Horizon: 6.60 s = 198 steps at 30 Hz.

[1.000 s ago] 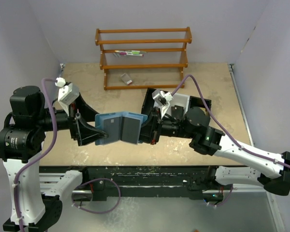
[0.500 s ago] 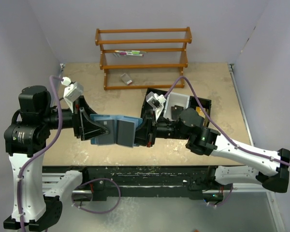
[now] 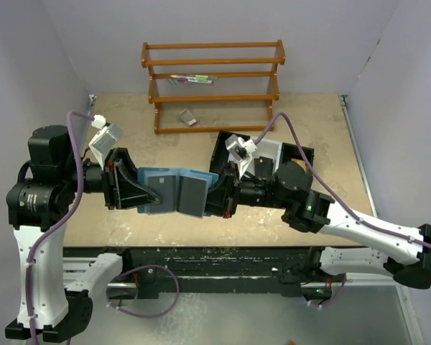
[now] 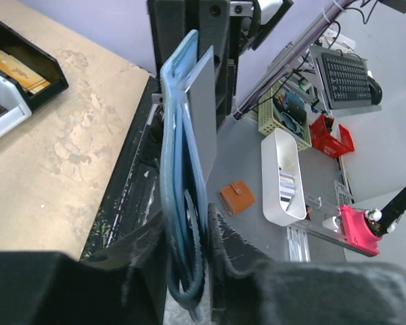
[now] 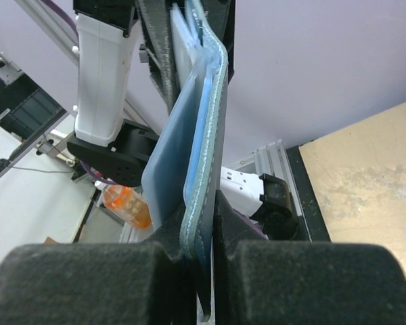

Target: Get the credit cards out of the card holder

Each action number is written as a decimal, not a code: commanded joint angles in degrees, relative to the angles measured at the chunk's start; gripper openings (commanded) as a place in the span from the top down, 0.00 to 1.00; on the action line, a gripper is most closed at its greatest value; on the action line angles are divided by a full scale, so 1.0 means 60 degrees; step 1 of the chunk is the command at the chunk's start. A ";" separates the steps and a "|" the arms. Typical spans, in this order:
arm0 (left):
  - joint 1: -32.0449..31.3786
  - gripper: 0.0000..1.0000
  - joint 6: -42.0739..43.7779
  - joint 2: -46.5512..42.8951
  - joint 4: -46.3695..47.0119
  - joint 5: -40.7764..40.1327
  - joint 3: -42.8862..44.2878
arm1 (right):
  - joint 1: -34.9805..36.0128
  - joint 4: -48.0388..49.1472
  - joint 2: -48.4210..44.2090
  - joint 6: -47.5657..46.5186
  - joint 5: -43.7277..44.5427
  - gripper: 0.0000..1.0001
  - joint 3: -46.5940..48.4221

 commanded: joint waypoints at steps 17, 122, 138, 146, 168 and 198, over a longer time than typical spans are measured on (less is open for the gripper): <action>-0.0035 1.00 -0.0118 0.0247 0.0139 -0.3399 0.1389 | 0.0040 -0.0149 -0.1161 0.0041 0.1731 0.05 -0.0493; -0.0035 1.00 -0.5237 -0.0790 0.7456 -0.1662 -0.1547 | -0.0609 0.6392 0.1249 0.0456 0.1120 0.55 -0.0942; -0.0036 0.27 0.6481 0.0894 -0.2935 -0.1559 0.0641 | -0.0653 -0.4889 0.1640 -0.2525 -0.1494 1.00 0.2921; -0.0049 0.42 0.7612 0.0884 -0.3431 -0.1532 -0.0442 | -0.0653 -0.8190 0.3437 -0.4199 -0.1950 1.00 0.5459; -0.0064 1.00 0.8100 0.1444 -0.3252 -0.1209 -0.1102 | -0.1018 -0.9724 0.5392 -0.6009 -0.2056 0.97 0.8465; -0.0064 1.00 -0.3350 -0.0635 0.5669 -0.1428 -0.1788 | -0.2030 0.2713 0.1420 0.0799 -0.1610 0.73 0.0464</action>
